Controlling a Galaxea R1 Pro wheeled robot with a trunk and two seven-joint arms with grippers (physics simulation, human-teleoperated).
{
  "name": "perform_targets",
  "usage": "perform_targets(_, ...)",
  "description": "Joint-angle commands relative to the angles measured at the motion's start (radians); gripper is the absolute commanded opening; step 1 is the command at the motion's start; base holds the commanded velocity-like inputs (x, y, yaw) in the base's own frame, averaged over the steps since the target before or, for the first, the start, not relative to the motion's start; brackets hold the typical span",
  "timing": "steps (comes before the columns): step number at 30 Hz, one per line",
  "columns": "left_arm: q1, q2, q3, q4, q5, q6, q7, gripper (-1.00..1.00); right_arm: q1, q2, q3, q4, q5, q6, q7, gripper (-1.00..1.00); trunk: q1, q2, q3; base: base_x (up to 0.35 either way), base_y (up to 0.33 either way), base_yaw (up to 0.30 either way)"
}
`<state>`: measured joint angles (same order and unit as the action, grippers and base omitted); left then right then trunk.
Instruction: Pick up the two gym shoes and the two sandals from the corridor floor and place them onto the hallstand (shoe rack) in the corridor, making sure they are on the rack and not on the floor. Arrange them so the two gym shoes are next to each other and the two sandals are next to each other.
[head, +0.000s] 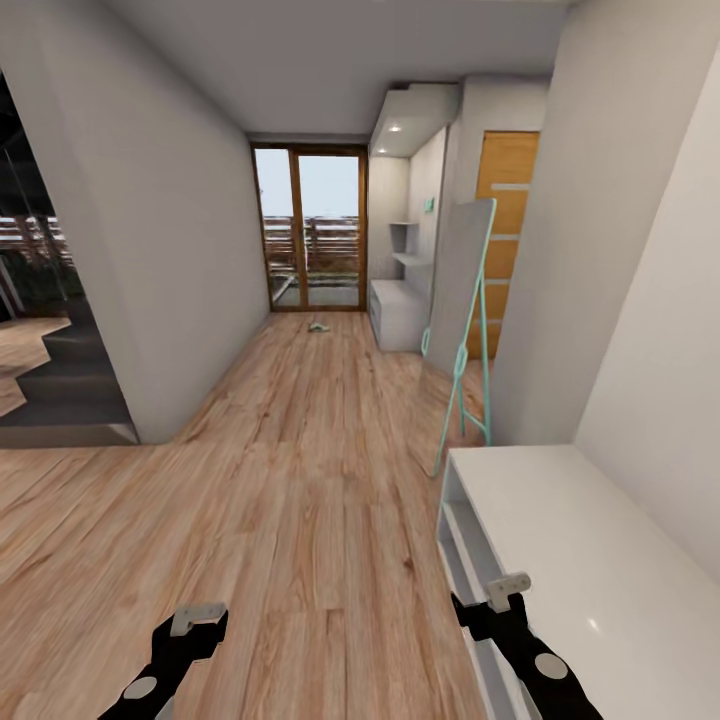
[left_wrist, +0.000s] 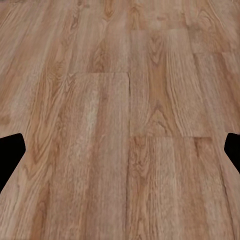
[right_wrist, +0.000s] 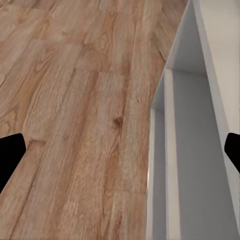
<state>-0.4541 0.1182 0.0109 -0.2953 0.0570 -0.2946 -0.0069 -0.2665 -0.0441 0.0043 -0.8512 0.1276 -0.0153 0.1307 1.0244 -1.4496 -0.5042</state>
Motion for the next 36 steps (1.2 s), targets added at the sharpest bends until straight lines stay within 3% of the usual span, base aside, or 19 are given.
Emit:
perform_targets(1,-0.001,0.000,0.000,0.001,0.006,-0.003,-0.001,1.00,0.000,0.000,0.000,0.000,0.010,-0.002,0.001,1.00,0.001,0.000,-0.001,0.340,0.000,0.000)
perform_targets(18,-0.001,0.001,0.000,0.001,0.006,-0.003,-0.001,1.00,0.000,0.000,0.000,0.000,0.010,-0.002,0.001,1.00,0.001,0.000,-0.001,0.340,0.043,0.010)
perform_targets(36,-0.001,0.001,0.000,0.001,0.006,-0.003,-0.001,1.00,0.000,0.000,0.000,0.000,0.010,-0.002,0.001,1.00,0.001,0.000,-0.011,0.340,0.085,0.222)
